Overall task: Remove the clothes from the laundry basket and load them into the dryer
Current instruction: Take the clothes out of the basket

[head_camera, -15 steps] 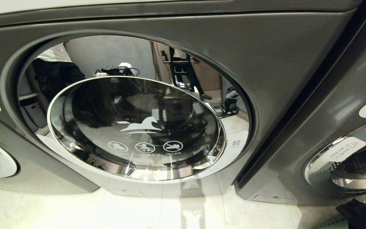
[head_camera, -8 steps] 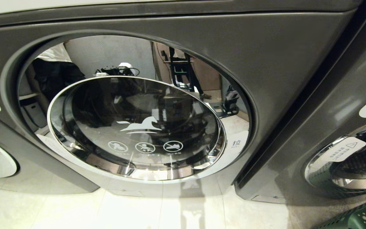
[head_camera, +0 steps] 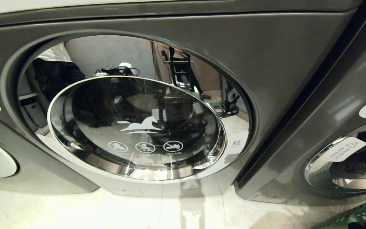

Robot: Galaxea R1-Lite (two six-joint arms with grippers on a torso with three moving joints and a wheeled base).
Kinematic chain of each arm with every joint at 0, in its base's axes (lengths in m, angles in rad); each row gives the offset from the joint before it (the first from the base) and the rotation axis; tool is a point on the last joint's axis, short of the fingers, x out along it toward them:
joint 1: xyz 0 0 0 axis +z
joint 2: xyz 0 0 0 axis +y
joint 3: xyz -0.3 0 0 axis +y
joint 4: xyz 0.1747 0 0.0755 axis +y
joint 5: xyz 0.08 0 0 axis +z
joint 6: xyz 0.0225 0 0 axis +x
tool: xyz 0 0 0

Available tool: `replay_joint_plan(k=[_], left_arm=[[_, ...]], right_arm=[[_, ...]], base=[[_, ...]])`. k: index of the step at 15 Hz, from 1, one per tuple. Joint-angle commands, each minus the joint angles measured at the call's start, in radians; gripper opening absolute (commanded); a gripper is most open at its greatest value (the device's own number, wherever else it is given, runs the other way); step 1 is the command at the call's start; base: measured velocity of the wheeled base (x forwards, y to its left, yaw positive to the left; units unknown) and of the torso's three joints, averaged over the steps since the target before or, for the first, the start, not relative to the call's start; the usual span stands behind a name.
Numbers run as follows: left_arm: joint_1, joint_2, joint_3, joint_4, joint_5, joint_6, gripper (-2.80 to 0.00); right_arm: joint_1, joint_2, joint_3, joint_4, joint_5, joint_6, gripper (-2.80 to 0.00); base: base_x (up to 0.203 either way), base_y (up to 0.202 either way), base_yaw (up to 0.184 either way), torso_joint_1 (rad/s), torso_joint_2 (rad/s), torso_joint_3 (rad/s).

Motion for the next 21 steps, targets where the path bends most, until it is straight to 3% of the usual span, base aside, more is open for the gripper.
replay_joint_plan(k=[1,6,9,11,19,21], left_arm=[[-0.001,0.0,0.0,-0.001,0.001,0.0,-2.8],[0.0,0.0,0.0,-0.001,0.001,0.0,-2.8],[0.0,0.0,0.0,-0.001,0.001,0.0,-2.8],[0.0,0.0,0.0,-0.001,-0.001,0.0,-2.8],[-0.001,0.0,0.0,-0.001,0.001,0.0,-2.8],[-0.001,0.0,0.0,-0.001,0.001,0.0,-2.8]], right_arm=[[0.041,-0.234,-0.005,-0.038,-0.003,-0.028,-2.8],[0.182,-0.56,-0.076,-0.083,-0.004,-0.11,-2.8],[0.328,-0.682,-0.166,-0.086,0.001,-0.135,-2.8],[0.383,-0.767,-0.2,-0.086,0.002,-0.179,-2.8],[0.396,-0.823,-0.202,0.016,0.0,-0.189,-2.8],[0.394,-0.787,-0.234,0.035,-0.045,-0.188,-2.8]], base=[[0.0,0.0,0.0,0.0,0.0,0.0],[0.0,0.0,0.0,0.0,0.0,0.0],[0.0,0.0,0.0,0.0,0.0,0.0],[0.0,0.0,0.0,0.0,0.0,0.0],[0.0,0.0,0.0,0.0,0.0,0.0],[0.0,0.0,0.0,0.0,0.0,0.0]])
